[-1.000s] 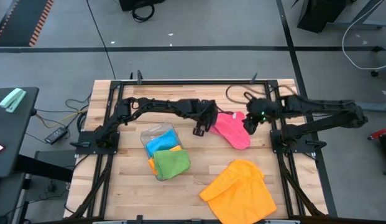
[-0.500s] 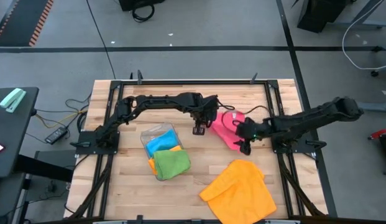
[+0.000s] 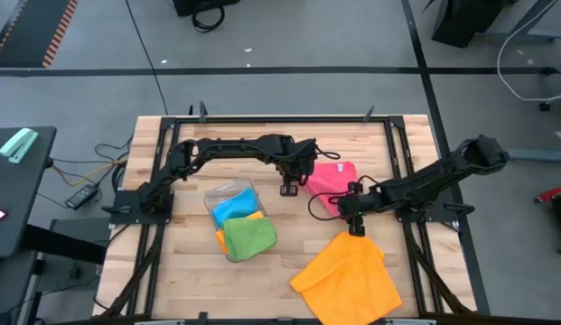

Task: Fold microfiber towels
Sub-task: Fold the pink towel

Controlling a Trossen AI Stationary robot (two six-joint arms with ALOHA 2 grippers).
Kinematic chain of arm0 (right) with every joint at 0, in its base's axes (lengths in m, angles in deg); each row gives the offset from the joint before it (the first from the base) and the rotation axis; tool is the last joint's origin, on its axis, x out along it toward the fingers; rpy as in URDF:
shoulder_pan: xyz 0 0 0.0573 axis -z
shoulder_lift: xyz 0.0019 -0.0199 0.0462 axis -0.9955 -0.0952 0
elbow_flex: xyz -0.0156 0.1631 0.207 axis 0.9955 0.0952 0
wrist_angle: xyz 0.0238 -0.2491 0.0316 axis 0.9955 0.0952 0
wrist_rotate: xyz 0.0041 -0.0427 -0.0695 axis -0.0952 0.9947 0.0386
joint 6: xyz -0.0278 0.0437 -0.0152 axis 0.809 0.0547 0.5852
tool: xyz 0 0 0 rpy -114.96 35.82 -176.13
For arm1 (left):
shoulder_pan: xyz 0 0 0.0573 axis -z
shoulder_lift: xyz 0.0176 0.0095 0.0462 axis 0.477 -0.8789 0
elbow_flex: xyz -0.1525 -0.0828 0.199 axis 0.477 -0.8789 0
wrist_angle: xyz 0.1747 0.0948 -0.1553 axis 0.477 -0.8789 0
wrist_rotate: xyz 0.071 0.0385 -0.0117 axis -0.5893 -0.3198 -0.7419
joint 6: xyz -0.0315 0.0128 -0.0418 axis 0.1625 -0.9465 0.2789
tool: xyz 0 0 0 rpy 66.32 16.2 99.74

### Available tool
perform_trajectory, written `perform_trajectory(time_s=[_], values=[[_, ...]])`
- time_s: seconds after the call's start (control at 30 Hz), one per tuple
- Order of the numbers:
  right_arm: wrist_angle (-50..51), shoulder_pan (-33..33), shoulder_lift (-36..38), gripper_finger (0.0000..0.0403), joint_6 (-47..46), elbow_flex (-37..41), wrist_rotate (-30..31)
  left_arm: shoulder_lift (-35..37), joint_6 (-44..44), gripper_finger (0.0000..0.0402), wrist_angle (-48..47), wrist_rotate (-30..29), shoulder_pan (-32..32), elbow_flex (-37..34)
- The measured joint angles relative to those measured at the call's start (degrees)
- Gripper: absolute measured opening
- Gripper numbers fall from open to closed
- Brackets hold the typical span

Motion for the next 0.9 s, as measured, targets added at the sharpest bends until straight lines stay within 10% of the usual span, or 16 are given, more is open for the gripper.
perform_trajectory(time_s=[0.33, 0.63, 0.9], values=[[2.9, 0.5, 5.2, 0.0013, -0.6, -4.9, -1.0, 0.8, -0.2, 0.0015, -8.2, 4.5, 0.0, 1.7], [17.4, 4.1, 11.7, 0.0013, 2.8, -18.9, -11.0, 1.1, -8.0, 0.0017, -17.8, 12.7, 0.2, 16.7], [34.9, 15.4, 12.0, 0.0013, 14.7, -32.4, 0.8, 2.0, -13.9, 0.0006, -13.9, 3.0, -2.5, 24.2]])
